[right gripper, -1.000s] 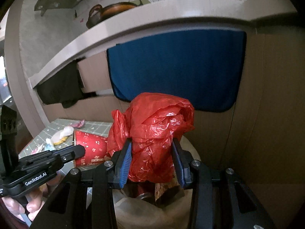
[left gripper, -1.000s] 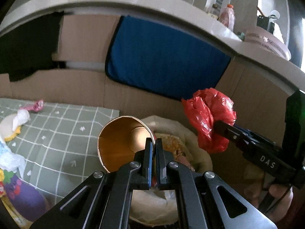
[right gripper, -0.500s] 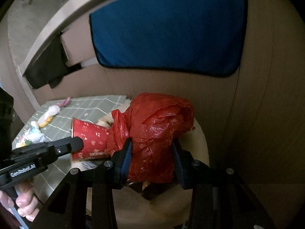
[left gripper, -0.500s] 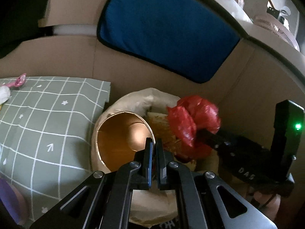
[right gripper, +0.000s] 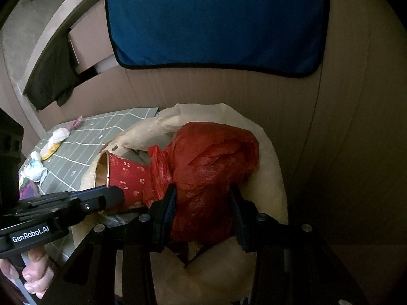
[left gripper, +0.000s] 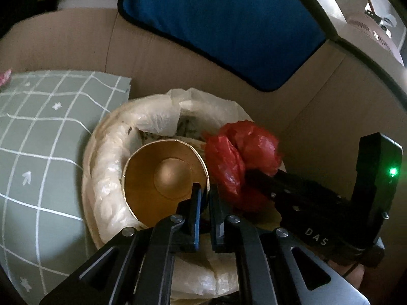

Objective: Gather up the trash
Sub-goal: 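Carry the paper cup and red plastic bag with both tools into the bin, then open both grippers to release the cup and bag into the bin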

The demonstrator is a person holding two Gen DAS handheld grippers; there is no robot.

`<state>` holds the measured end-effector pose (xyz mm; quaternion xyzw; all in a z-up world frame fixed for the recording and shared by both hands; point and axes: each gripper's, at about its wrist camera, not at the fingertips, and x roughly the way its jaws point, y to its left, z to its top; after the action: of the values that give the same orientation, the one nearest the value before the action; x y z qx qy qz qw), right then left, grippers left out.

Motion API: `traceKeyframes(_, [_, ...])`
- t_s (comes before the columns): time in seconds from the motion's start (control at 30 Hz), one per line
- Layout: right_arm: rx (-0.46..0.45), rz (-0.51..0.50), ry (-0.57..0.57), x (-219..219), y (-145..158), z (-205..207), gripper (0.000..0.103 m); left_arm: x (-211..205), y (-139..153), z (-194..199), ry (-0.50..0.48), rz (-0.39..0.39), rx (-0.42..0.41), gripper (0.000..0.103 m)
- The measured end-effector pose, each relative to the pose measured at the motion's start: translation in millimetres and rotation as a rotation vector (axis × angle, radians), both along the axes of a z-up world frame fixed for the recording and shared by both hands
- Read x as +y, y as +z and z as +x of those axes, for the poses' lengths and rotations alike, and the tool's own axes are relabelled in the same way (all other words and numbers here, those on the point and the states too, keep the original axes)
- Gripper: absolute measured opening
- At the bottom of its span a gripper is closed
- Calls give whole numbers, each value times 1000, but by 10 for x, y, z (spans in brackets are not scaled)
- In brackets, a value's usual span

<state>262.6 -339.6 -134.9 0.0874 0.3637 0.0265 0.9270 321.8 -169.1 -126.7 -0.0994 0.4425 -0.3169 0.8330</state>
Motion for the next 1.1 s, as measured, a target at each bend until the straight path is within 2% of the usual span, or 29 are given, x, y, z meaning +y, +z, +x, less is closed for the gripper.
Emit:
traceKeyframes(0.07, [-3,13,7,9,1,-5,40,36,-10,5,4,-18,25,15])
traceKeyframes(0.13, [-5,23,12,7,9,-20,42,80,11,-11,12,-25,29,38])
traceKeyframes(0.2, [-10,29,5,1,27,-43,43,169,66,-56,33,-42,28,42])
traceKeyframes(0.33, [-48,53,-6,-13,114,-137,48,359,185,-126,79,-55,-7,45])
traceKeyframes(0.47, [-86,46,-8,47,224,-216,50,545,367,-286,142,-27,-95,45])
traceKeyframes(0.77, [-158,-7,34,339,530,-406,51,803,739,-573,198,15,-251,45])
traceKeyframes(0.97, [-260,-36,116,783,857,-506,51,1259,1060,-720,308,22,-359,45])
traceKeyframes(1.1, [-306,-23,192,1128,1049,-477,51,1713,1213,-662,398,18,-386,45])
